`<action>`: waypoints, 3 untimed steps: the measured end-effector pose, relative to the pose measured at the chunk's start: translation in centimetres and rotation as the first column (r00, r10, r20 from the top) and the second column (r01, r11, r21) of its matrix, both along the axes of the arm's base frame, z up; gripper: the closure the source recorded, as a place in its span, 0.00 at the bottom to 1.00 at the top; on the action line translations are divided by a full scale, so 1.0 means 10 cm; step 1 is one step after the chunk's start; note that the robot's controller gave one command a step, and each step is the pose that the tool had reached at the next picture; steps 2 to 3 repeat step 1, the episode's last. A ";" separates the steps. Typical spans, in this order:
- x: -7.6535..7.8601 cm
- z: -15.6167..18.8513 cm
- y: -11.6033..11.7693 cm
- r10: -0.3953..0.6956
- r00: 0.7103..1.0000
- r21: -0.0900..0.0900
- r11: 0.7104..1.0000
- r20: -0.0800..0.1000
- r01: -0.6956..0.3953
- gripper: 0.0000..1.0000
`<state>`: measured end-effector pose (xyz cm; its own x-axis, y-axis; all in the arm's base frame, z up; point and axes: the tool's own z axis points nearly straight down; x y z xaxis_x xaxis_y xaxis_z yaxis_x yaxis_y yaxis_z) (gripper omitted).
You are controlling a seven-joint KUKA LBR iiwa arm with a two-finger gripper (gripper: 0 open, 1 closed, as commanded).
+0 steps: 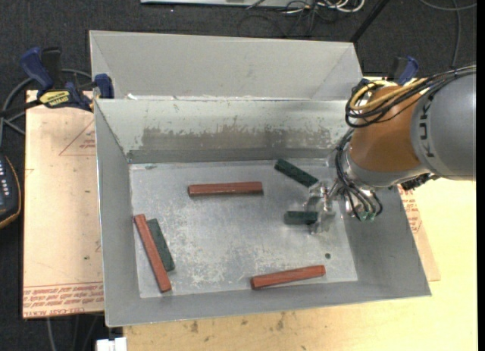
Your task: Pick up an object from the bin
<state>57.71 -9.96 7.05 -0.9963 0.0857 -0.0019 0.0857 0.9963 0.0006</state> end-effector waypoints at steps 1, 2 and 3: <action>0.36 1.37 -0.31 0.359 0.933 -0.006 0.933 0.007 -0.359 1.00; 0.36 1.37 -0.31 0.359 0.933 -0.006 0.933 0.007 -0.359 1.00; 0.36 1.37 -0.31 0.359 0.933 -0.006 0.933 0.007 -0.359 1.00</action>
Offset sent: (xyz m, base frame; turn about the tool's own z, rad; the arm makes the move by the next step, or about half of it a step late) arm 0.0337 -0.0306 0.1344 -0.3702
